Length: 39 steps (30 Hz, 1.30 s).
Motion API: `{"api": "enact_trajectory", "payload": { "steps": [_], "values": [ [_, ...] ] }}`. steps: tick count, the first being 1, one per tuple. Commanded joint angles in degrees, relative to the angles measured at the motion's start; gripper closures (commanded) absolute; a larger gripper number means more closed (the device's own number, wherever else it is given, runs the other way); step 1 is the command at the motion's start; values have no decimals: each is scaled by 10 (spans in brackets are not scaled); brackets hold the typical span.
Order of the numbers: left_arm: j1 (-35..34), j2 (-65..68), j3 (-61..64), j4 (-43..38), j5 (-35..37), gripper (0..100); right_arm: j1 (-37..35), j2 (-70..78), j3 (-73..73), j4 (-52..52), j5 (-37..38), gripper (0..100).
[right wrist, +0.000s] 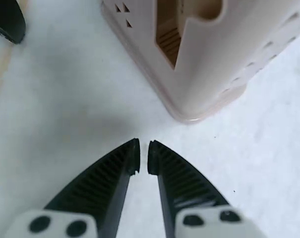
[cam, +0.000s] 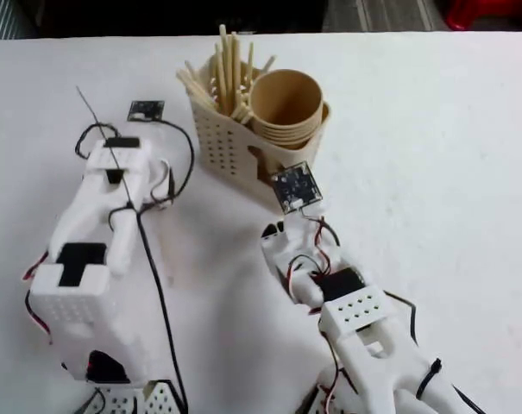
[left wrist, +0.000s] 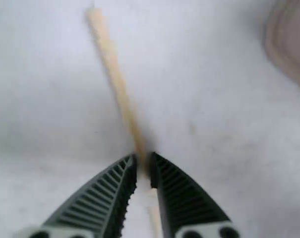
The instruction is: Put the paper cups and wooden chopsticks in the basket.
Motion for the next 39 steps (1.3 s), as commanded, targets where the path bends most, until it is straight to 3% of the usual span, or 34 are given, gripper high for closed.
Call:
{"api": "enact_trajectory", "payload": {
  "steps": [1,10,24,31,39],
  "values": [
    [5,35,-69,65,1,981,3,-11,-4,-12,8,950],
    [3,20,-89,116,-42,978,3,-11,-4,-12,8,950],
    [5,-325,-93,153,-40,978,2,-15,-4,-11,8,950],
    [54,-476,-93,84,-40,978,2,-15,-4,-11,9,950],
    [129,-558,-93,-104,-39,978,2,-13,-4,-11,9,950]
  ]
}}
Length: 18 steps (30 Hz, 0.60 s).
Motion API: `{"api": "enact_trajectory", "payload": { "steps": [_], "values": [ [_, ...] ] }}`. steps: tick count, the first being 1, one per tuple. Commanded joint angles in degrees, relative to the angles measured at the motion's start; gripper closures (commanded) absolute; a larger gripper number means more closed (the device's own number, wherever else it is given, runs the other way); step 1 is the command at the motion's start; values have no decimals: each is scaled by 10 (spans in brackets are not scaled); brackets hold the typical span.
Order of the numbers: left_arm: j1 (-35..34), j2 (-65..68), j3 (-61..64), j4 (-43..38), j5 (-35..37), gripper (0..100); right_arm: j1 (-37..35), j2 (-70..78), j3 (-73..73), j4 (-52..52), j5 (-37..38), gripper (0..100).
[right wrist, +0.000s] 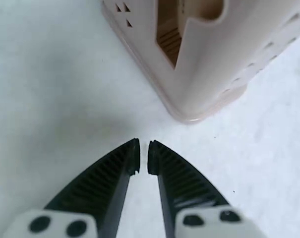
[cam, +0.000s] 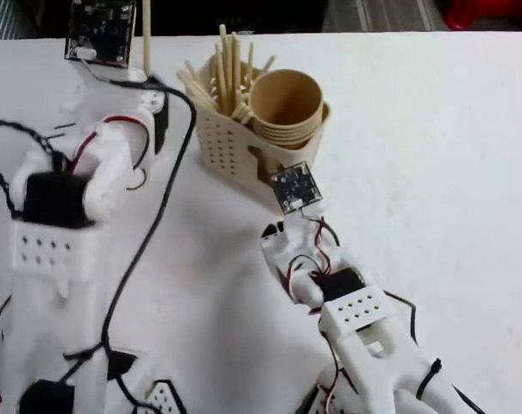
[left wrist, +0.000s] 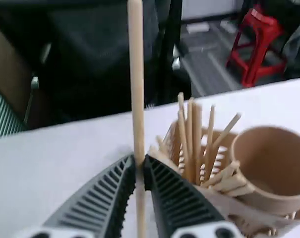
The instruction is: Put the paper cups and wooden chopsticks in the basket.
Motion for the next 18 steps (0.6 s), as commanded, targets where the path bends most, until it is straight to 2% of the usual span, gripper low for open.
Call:
{"api": "enact_trajectory", "payload": {
  "steps": [1,9,18],
  "values": [
    [33,-42,-15,-125,-1,978,2,-13,-4,-11,6,950],
    [69,-30,-10,-270,-2,978,2,-11,-4,-11,6,950],
    [88,104,-14,-365,-4,978,2,-11,-4,-11,6,950]
  ]
}}
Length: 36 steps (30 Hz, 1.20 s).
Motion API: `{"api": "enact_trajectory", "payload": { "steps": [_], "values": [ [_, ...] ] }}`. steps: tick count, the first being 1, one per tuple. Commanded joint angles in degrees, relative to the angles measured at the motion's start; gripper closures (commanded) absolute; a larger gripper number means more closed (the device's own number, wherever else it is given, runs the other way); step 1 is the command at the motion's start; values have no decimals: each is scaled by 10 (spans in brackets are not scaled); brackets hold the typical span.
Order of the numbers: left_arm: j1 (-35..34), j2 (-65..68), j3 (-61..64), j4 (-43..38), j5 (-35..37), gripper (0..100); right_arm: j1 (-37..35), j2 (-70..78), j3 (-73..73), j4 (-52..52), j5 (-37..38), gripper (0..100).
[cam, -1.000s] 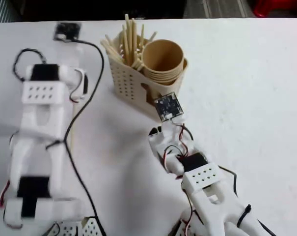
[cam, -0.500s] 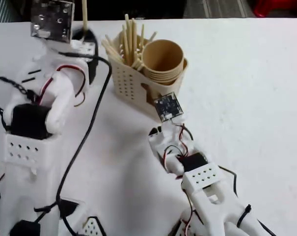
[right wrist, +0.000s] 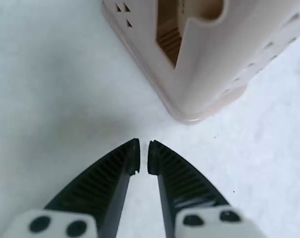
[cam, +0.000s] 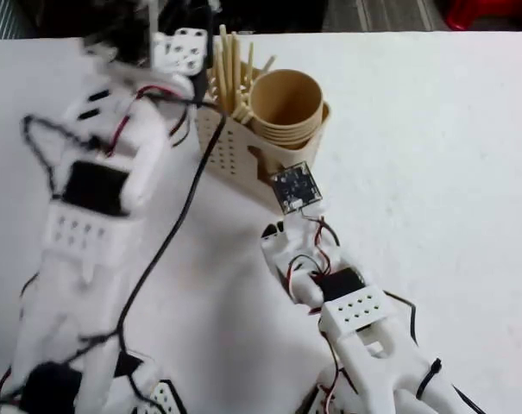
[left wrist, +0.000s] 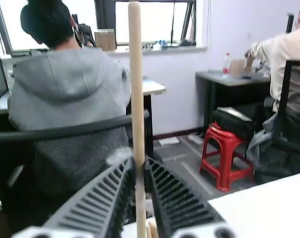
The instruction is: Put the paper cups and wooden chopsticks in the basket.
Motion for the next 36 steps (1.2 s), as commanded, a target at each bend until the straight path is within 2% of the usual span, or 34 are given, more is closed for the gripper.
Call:
{"api": "enact_trajectory", "payload": {
  "steps": [1,3,7,11,17,23,30,36],
  "values": [
    [4,57,-14,-41,-4,977,2,-11,-4,-11,6,950],
    [2,78,-14,-43,-7,976,2,-11,-4,-11,7,950],
    [2,99,-10,-36,-64,976,2,-11,-4,-11,30,950],
    [2,95,-16,4,-69,948,2,-11,-4,-11,31,950],
    [2,57,-45,138,-69,849,2,-11,-4,-11,33,950],
    [-7,42,-66,178,-72,849,2,-11,-4,-11,33,950],
    [-23,-46,-70,300,-73,855,2,-11,-3,-11,33,950],
    [-23,-156,-3,380,-75,976,2,-11,-3,-11,33,952]
  ]
}}
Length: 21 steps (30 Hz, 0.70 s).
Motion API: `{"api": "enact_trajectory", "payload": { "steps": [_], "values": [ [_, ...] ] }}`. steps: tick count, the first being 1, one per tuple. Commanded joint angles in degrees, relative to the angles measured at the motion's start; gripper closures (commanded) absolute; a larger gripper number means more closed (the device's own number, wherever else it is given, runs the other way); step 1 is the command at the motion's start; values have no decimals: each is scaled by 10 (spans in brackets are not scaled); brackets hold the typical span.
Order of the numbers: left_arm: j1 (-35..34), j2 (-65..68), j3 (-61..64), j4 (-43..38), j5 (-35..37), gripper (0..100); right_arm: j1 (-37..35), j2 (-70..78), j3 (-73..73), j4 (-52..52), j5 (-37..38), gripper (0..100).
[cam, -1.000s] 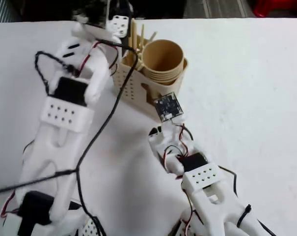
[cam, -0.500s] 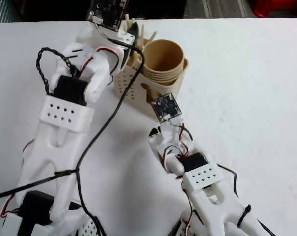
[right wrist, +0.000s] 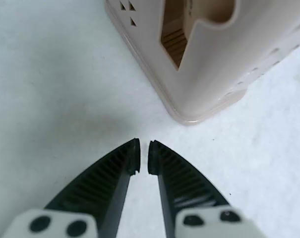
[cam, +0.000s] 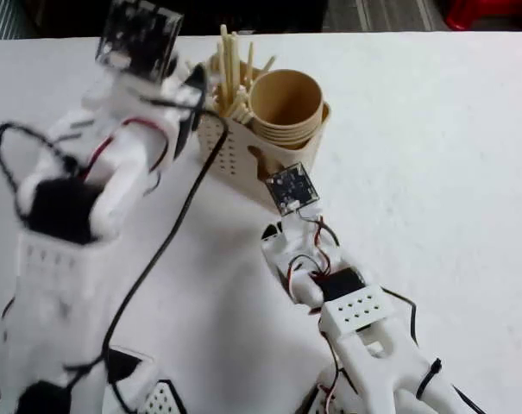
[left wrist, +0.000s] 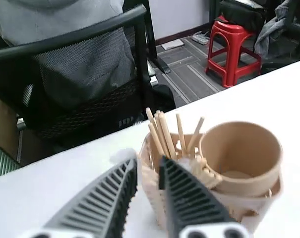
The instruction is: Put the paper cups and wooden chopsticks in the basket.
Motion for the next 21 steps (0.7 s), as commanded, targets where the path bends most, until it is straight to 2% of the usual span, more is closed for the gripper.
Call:
{"api": "enact_trajectory", "payload": {
  "steps": [1,9,11,16,21],
  "values": [
    [-5,-105,51,36,-7,979,2,-14,-3,-8,7,953],
    [-5,-336,233,33,-7,976,36,-75,-5,27,8,954],
    [-7,-392,276,34,-7,976,52,-136,-5,60,8,954],
    [-73,-513,374,33,-5,976,79,-333,-5,163,9,950],
    [-106,-601,457,33,-5,976,97,-515,-3,255,9,950]
  ]
}}
